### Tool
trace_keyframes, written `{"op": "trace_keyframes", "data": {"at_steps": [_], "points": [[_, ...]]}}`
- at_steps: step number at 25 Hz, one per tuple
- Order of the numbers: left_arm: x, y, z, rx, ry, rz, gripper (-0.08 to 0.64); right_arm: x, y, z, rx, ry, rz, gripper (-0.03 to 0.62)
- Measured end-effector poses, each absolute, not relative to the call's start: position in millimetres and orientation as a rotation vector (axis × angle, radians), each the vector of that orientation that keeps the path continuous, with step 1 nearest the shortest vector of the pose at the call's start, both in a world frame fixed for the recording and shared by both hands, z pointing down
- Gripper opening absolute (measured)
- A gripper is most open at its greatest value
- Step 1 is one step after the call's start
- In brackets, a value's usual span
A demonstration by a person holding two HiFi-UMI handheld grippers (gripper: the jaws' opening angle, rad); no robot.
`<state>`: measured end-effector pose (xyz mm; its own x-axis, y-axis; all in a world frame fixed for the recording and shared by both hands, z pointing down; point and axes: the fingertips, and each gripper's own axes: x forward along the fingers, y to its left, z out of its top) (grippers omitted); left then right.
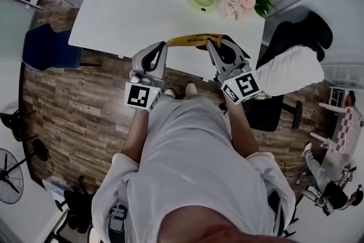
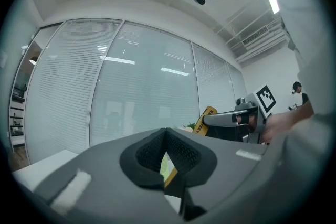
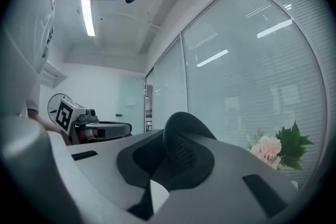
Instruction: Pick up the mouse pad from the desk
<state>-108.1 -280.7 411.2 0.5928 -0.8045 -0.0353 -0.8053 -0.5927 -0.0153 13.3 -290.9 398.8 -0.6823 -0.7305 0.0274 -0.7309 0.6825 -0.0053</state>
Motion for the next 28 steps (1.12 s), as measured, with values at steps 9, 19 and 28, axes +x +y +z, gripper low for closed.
{"op": "trace_keyframes", "data": {"at_steps": [9, 19, 28], "points": [[-94, -313, 390, -2.725, 1.411, 0.021, -0.015, 13, -315, 384, 1.239, -2.847, -0.072, 0.011], [-89, -325, 379, -2.744, 1.424, 0.016, -0.015, 18, -329, 369, 1.264, -2.855, -0.105, 0.011], [-80, -345, 370, -2.734, 1.389, 0.024, -0.015, 20, -342, 364, 1.297, -2.841, -0.124, 0.011]]}}
